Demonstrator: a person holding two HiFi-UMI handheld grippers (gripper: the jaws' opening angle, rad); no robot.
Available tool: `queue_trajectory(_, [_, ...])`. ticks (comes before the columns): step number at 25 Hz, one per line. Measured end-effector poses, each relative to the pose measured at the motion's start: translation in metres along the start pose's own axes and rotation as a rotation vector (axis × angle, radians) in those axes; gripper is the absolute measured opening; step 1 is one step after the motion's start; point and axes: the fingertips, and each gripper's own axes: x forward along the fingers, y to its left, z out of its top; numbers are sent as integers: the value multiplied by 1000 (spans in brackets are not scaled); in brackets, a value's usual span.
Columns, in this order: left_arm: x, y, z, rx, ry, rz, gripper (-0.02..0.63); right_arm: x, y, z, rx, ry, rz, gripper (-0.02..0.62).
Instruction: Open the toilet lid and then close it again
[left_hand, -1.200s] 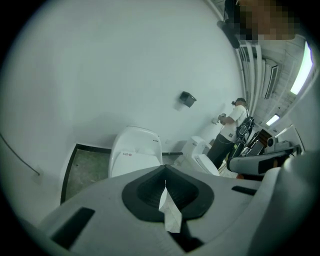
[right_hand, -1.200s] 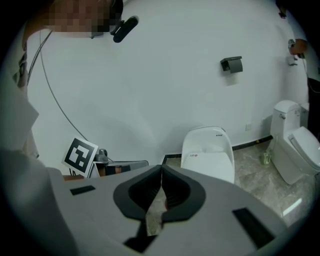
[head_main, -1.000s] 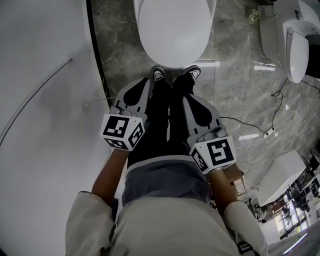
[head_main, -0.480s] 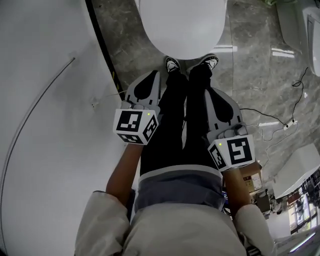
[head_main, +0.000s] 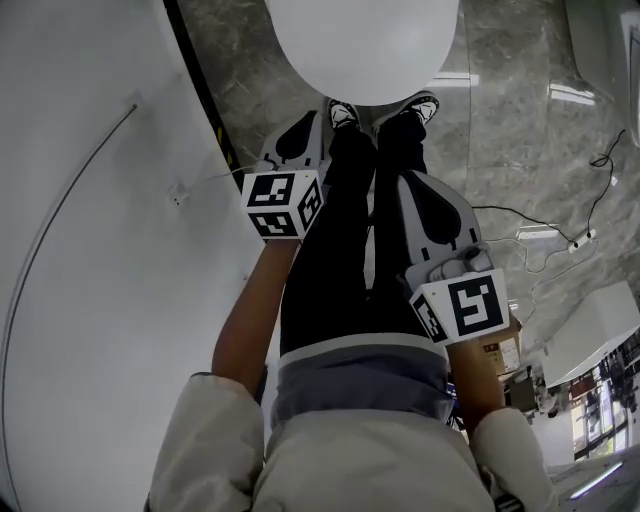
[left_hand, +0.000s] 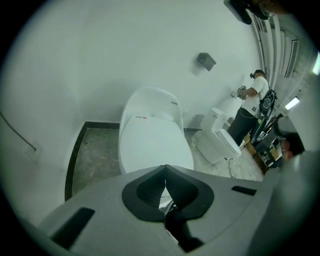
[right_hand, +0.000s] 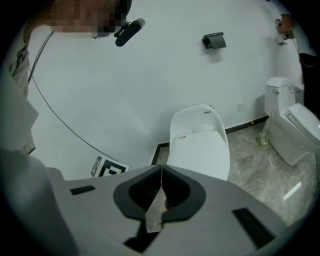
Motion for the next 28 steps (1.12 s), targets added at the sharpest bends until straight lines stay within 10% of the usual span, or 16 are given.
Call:
queue_trajectory(10, [61,43,-51,-108,89,-49,8,9,12,-17,-41,105,90,11])
queue_trajectory(20, [99,68,-101,-579,116,-179,57,9,18,-30,-31,153,98,9])
queue_trajectory(28, [122,61,-98,-730,63,-221,132,7,13,-37,-20,179,84,9])
